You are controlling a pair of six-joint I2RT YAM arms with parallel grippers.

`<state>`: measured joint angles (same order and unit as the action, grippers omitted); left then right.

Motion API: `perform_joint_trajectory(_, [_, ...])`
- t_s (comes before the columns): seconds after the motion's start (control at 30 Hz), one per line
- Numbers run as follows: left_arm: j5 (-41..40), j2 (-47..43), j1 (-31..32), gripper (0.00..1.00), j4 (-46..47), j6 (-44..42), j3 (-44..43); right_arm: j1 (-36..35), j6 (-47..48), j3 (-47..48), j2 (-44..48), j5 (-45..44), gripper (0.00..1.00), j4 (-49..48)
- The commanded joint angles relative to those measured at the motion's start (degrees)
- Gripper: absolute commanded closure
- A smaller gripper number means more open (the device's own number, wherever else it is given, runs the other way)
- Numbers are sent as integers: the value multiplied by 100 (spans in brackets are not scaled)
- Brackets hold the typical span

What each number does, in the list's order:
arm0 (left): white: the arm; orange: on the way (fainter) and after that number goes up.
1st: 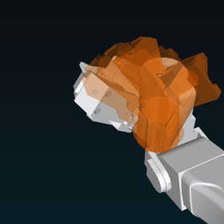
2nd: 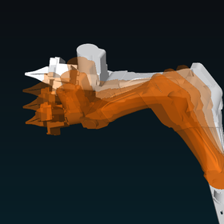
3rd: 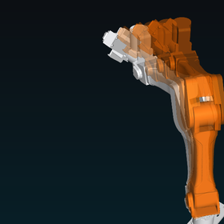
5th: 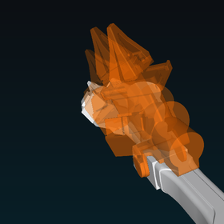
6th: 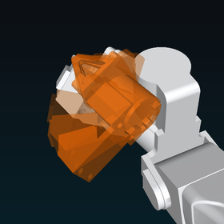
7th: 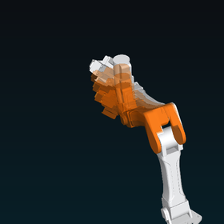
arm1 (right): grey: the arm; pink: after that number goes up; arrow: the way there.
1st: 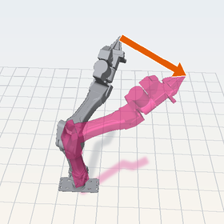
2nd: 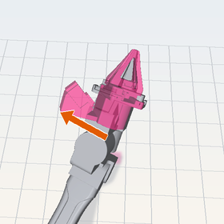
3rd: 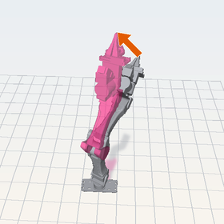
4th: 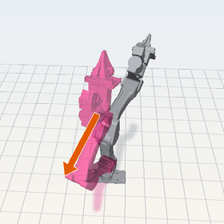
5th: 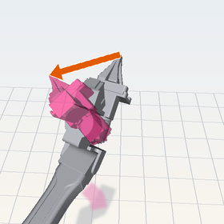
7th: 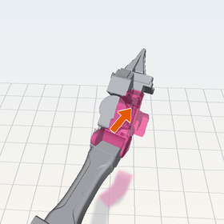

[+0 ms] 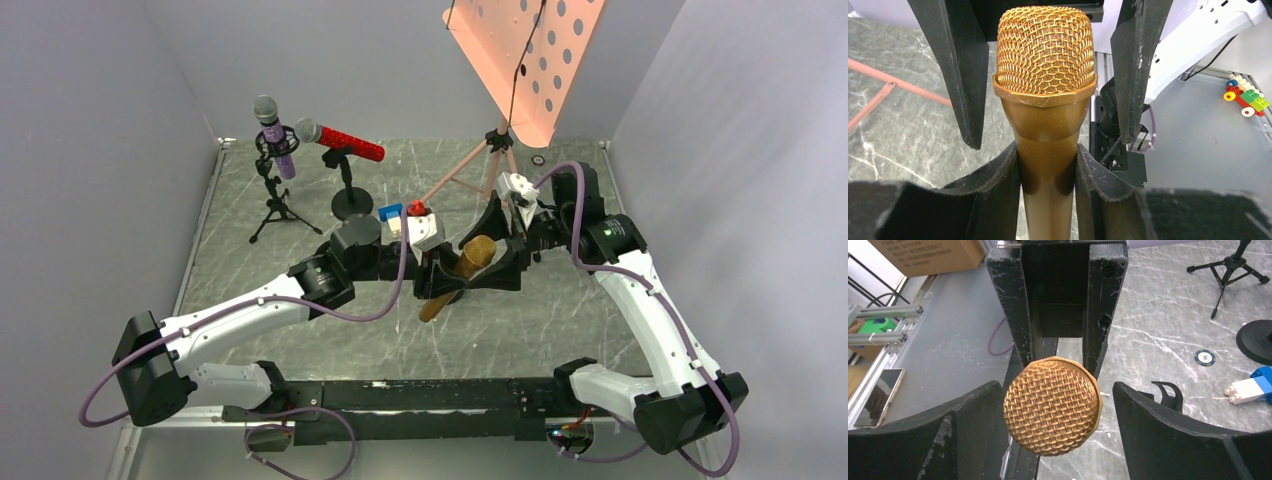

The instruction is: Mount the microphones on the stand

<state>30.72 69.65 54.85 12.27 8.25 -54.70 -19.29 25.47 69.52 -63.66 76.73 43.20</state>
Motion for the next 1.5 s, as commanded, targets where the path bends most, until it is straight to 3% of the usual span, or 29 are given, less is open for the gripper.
perform_joint_trajectory(0.0, [6,66,37,100,-11,51,-329,-14,-100,281,34,51,15,-202])
perform_joint_trajectory(0.3, [-20,85,43,100,46,123,-347,-2,-133,165,68,42,34,-262])
perform_joint_trajectory(0.47, [-85,66,44,100,-7,136,-375,42,-126,86,113,-10,67,-286])
perform_joint_trajectory(0.57, [-223,-19,52,98,40,226,-330,92,-78,73,143,-64,79,-264])
perform_joint_trajectory(0.63, [-376,-116,45,85,112,333,-279,152,-46,128,153,-87,82,-211])
perform_joint_trajectory(0.67, [-435,-174,46,74,154,383,-248,198,-59,165,155,-72,83,-209])
perform_joint_trajectory(0.83, [-593,-590,45,3,605,579,63,559,-403,343,203,86,86,-403])
perform_joint_trajectory(1.0, [-944,-1143,43,1,393,248,238,766,-336,741,203,-192,87,-130])
perform_joint_trajectory(1.17, [-2071,-1933,8,1,-85,-356,752,905,-494,1151,247,-664,88,-104])
perform_joint_trajectory(1.33, [-2272,-2675,-123,1,-427,-1660,1536,988,-707,1463,232,-959,88,-147])
perform_joint_trajectory(1.47, [-2386,-2929,-330,1,-554,-2000,2008,1024,-801,1679,124,-1065,88,-188])
